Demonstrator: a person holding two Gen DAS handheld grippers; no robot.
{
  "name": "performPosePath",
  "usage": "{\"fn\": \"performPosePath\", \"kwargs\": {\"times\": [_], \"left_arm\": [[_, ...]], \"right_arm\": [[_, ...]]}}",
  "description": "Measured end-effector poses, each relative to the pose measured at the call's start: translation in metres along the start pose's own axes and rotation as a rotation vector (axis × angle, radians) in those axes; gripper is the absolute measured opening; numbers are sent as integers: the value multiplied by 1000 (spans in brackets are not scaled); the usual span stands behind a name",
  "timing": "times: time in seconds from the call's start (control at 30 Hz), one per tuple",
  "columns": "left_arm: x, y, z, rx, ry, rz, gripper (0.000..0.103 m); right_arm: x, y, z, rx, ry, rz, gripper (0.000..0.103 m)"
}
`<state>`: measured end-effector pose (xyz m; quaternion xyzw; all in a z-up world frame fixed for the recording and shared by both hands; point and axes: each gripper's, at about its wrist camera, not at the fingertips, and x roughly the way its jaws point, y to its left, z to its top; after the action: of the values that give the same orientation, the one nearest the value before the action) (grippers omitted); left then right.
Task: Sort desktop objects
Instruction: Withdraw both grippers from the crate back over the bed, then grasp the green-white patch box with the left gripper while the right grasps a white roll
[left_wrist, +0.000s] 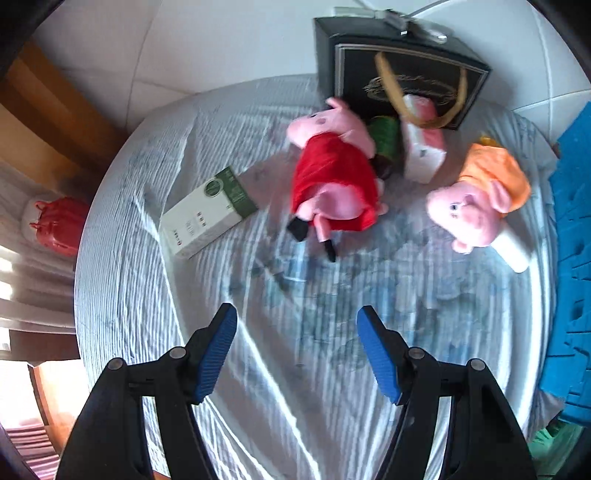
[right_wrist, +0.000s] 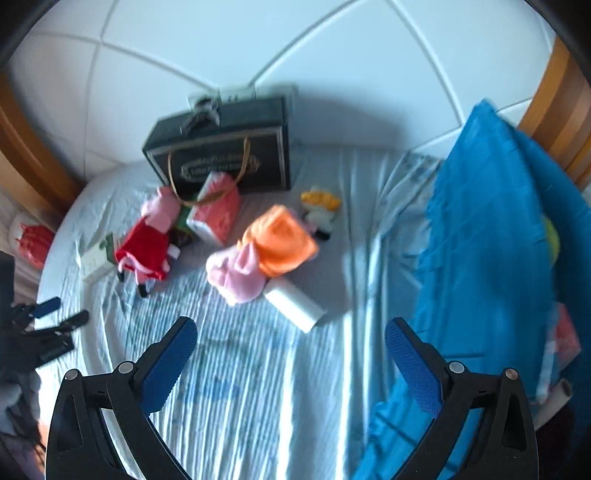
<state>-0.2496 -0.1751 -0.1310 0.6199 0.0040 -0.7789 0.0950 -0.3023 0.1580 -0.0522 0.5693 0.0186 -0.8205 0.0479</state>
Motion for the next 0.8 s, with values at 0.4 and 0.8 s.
{"fn": "performPosePath", "kwargs": {"times": [0.4,0.8], "left_arm": [[105,115,44,8,63,27,67],[178,120,107,240,70,-88,69]], "right_arm": [[133,3,-13,82,160,-44,103],[213,25,11,-228,317,-56,103]]}}
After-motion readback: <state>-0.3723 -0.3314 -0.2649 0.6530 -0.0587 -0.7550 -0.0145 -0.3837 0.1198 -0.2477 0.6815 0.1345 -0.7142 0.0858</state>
